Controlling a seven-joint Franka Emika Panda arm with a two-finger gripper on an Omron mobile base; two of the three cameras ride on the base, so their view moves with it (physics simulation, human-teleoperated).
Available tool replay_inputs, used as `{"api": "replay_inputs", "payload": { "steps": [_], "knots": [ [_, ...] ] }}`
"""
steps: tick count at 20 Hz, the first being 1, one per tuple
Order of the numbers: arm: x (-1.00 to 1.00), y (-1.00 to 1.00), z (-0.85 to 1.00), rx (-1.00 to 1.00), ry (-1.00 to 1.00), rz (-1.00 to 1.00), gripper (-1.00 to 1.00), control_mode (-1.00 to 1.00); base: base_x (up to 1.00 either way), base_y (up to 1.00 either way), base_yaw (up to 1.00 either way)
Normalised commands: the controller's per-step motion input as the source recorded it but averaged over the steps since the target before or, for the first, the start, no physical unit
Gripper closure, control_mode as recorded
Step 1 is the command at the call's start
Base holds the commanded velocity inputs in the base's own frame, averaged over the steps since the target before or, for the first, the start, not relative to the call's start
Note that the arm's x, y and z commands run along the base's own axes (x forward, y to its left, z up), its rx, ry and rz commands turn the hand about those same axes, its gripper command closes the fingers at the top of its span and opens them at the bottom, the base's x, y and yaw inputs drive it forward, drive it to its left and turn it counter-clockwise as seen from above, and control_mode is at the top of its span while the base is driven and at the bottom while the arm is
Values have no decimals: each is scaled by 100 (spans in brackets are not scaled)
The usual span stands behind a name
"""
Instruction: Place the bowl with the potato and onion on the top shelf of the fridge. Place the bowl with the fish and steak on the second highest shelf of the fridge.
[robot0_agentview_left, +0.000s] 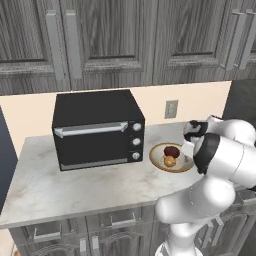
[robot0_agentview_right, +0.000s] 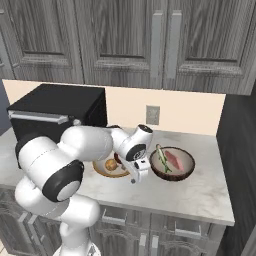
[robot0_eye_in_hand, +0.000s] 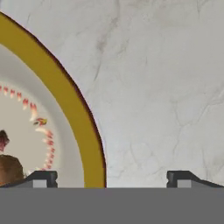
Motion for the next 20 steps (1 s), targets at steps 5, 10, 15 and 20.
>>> {"api": "replay_inputs", "payload": {
  "steps": [5,10,15,20],
  "knots": [
    [37,14,-26,3,0,-10,-100,-100,0,0,0],
    [21,5,-22,2,0,-8,100,-100,0,0,0],
    [0,0,-1,0,0,0,100,-100,0,0,0],
    [-17,0,22,7,-8,0,100,-100,0,0,0]
  ]
}}
